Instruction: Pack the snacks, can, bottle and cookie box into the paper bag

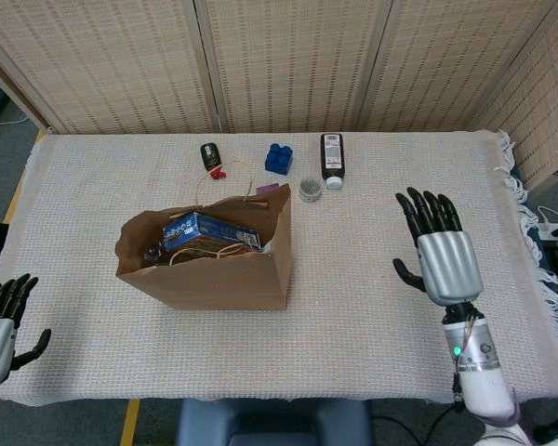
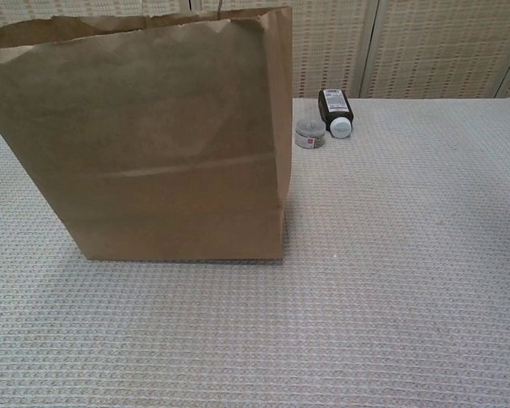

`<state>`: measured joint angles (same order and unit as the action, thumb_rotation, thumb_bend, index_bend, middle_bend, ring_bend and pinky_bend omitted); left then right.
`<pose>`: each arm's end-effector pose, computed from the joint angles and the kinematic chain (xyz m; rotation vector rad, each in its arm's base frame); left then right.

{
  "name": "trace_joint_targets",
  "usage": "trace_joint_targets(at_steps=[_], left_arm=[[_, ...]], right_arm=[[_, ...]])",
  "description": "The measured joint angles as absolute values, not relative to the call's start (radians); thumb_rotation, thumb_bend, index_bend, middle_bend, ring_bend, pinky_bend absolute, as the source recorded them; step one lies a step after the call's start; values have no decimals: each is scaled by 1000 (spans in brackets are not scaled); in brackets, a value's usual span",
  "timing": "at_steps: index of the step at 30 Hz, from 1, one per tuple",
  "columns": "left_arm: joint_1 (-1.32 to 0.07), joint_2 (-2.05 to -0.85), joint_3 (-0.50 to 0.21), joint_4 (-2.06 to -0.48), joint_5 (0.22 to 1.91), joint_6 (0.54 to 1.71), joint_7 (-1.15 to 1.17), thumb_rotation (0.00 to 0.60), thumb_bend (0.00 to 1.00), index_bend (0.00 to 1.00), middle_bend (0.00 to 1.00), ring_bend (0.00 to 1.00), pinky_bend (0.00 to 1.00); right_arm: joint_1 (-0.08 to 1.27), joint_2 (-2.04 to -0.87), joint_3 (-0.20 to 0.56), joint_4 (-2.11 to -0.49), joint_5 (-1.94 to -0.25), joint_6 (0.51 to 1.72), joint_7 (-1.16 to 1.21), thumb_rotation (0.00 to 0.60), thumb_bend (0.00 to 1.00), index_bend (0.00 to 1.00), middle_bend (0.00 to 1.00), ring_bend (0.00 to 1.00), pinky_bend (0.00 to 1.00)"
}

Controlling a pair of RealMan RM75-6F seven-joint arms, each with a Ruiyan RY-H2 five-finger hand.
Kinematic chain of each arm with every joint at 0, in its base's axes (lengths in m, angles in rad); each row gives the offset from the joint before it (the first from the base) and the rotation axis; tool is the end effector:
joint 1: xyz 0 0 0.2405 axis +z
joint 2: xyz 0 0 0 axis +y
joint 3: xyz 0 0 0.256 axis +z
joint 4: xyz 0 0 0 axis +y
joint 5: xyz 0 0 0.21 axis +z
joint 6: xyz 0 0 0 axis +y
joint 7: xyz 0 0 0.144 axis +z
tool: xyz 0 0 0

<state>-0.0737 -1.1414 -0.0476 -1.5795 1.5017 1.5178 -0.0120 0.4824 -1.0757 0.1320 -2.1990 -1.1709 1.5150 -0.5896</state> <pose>-0.3156 0.1774 0.1589 -1.3591 -0.8880 -0.9209 -0.1413 -0.2533 0.1555 1.4645 -0.7884 1.0101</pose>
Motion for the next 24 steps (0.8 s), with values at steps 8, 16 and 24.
trace_joint_targets(at_steps=[8, 16, 24], left_arm=[[-74, -1151, -52, -1578, 1497, 1522, 21, 600, 357, 22, 0, 0, 0], [-74, -1151, -49, -1576, 1501, 1522, 40, 600, 358, 23, 0, 0, 0], [-70, -1151, -46, -1571, 1507, 1529, 33, 600, 357, 23, 0, 0, 0]], right_arm=[[182, -1026, -104, -1973, -1539, 1642, -233, 600, 167, 0, 7, 0, 39], [35, -1111, -134, -1595, -1601, 1772, -83, 600, 167, 0, 2, 0, 0], [-18, -1149, -112, -1549, -1634, 1776, -92, 600, 167, 0, 0, 0, 0]])
